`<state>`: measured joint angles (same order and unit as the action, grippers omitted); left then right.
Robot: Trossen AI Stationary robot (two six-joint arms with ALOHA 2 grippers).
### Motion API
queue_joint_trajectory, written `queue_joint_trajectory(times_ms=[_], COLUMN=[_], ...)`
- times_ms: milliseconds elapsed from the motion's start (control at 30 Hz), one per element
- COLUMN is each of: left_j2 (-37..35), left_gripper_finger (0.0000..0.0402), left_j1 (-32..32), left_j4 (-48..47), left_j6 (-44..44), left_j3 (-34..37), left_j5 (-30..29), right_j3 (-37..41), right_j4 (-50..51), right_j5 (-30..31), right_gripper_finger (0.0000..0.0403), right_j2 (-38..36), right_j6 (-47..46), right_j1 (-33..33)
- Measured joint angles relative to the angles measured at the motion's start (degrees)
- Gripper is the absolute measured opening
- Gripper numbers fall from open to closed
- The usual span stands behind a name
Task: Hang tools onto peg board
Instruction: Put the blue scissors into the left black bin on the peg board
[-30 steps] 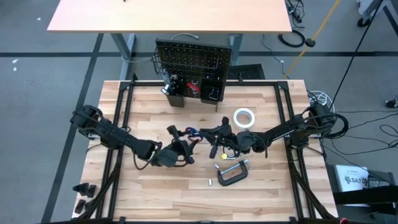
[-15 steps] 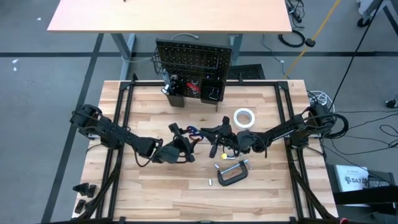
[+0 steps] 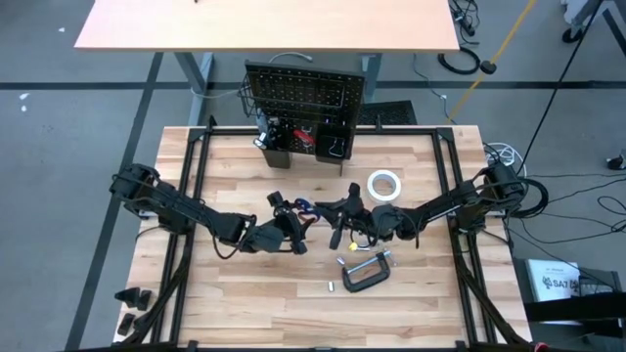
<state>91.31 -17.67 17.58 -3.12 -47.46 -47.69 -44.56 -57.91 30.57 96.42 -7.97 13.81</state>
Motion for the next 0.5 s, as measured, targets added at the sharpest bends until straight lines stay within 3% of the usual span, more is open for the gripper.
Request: queue_joint_trajectory(times_ms=[200,400,500], left_j2=[0.13,0.13,0.13], left_gripper_finger=[0.0246,0.0246,0.0246], left_j1=[0.15,-0.13,-0.2], left_j4=[-0.81,-1.28,-1.35], left_j6=[1.38,1.51,1.55], left_j3=[0.0,-0.17,-0.22], left_j5=[1.07,-4.31,-3.84], right_j3=[-0.01,-0.07,-0.07], right_j4=[1.75,0.17,0.49], right_j5=[0.99,-1.1,0.35], right_gripper_finger=[0.0018,0.0018,0.0018], right_j2=[-0.09,-0.09,-0.09], right_j6=[4.2,-1.14,-3.78], right_j1=[0.16,-0.62,-0.55])
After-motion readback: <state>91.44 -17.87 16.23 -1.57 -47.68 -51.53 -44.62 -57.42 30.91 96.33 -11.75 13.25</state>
